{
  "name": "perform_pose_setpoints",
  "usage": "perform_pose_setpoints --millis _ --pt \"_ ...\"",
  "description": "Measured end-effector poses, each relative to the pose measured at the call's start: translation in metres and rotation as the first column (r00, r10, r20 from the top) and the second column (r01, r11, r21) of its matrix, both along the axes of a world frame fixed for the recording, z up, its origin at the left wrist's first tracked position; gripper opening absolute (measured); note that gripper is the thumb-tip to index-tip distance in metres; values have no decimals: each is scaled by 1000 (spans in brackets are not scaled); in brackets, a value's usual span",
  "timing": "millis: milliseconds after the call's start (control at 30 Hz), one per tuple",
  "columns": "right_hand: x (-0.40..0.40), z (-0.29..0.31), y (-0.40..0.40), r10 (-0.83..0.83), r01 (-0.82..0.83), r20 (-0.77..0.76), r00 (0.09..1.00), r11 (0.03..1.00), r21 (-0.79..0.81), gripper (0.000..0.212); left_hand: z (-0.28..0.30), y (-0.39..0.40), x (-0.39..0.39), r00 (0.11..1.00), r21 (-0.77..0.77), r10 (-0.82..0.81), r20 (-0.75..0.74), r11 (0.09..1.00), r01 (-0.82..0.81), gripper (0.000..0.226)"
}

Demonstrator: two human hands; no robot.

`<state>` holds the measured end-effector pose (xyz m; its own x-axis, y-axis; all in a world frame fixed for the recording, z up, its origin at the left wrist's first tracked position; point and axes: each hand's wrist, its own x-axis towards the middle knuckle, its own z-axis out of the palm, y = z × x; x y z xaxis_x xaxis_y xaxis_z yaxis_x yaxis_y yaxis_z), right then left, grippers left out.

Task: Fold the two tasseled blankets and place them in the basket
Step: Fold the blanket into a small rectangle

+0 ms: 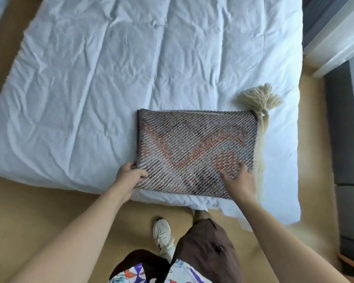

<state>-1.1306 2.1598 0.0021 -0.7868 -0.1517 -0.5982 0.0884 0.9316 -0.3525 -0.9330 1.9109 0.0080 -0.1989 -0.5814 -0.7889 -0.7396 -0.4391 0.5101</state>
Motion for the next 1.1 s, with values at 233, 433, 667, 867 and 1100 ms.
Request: perform_pose_setpoints --millis 233,433,667,867,1100 --pt "-23 68 -164 318 -301 25 948 918 -259 102 62 70 -83 790 -272 -595 -150 793 545 62" --pt "-102 65 -115 127 -156 -127 984 953 -261 44 59 118 -120 719 -256 -627 -299 779 572 31" --pt "-169 29 8 -265 253 16 964 896 -364 55 18 120 -154 746 -373 -666 -7 694 616 24" --pt "-92 -25 107 -499 508 94 862 849 -144 67 -24 107 -219 570 -377 -792 219 470 798 42" --pt "3 -58 137 -696 767 382 609 639 -57 69 -56 97 -348 117 -383 -780 614 -165 909 78"
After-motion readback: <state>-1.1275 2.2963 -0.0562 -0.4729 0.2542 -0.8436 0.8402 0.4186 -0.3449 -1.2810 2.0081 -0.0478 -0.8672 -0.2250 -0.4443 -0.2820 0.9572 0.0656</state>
